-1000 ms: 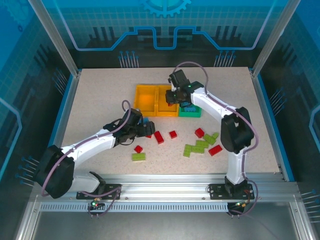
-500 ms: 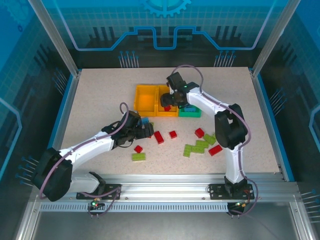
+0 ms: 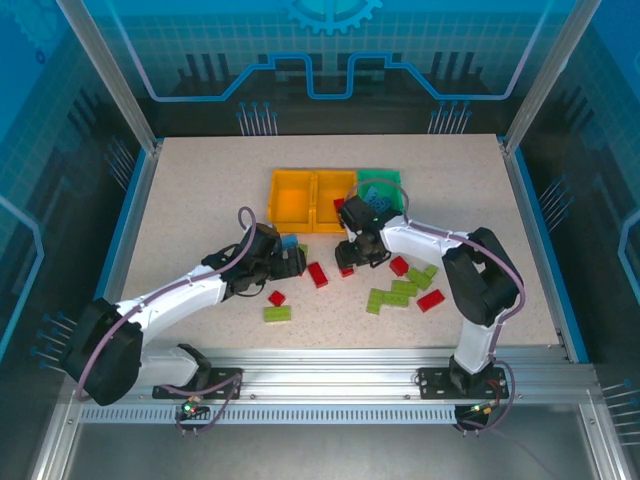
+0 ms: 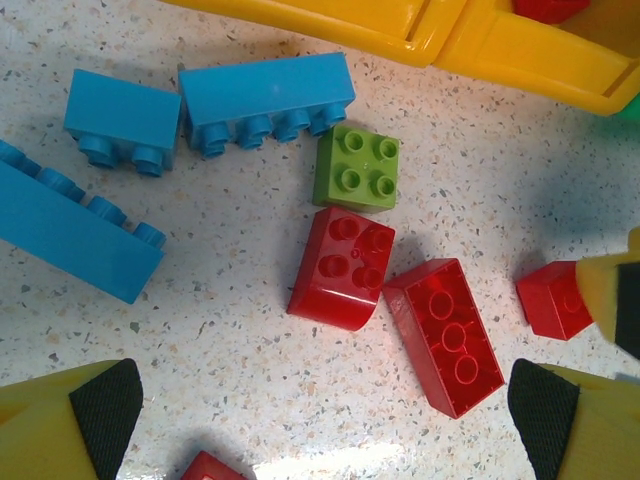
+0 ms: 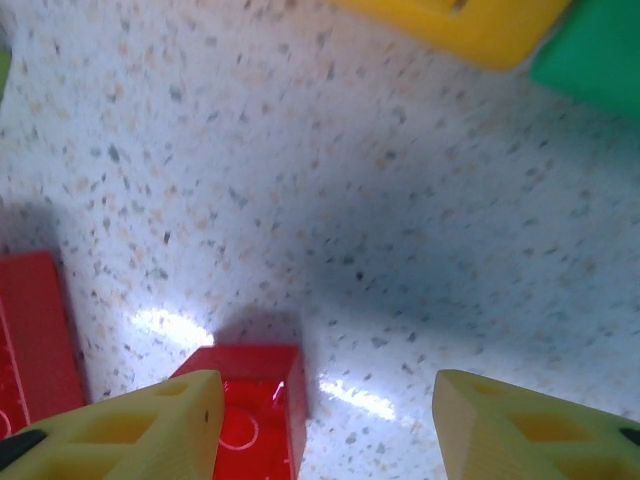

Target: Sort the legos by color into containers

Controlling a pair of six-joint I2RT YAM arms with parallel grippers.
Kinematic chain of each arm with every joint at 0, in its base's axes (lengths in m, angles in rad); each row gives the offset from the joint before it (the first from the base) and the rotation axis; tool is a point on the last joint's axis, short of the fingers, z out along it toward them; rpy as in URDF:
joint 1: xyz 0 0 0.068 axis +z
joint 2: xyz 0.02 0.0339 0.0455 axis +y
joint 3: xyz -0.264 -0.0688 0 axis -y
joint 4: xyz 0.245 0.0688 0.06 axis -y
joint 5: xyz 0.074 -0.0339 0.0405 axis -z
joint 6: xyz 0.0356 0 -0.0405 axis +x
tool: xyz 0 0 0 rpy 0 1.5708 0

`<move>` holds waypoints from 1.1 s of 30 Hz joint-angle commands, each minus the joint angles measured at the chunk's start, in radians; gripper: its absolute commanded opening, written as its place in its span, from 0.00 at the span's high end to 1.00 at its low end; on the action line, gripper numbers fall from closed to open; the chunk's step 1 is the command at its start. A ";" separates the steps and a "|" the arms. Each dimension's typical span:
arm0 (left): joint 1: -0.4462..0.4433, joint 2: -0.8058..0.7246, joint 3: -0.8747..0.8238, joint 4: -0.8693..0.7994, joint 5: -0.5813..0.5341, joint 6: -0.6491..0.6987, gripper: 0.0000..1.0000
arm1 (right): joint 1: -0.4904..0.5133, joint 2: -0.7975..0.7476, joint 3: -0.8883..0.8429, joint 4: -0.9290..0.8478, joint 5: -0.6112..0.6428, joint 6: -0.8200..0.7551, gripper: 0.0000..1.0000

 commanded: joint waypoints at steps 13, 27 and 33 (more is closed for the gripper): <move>0.001 -0.035 -0.037 -0.029 -0.029 -0.006 0.01 | 0.075 0.097 0.052 -0.026 0.034 -0.021 0.55; 0.000 -0.028 -0.047 -0.020 -0.012 -0.024 0.01 | -0.031 0.108 0.316 -0.047 0.080 -0.005 0.71; -0.029 -0.009 -0.029 -0.024 -0.009 -0.045 0.01 | -0.084 0.257 0.553 -0.114 0.091 -0.014 0.69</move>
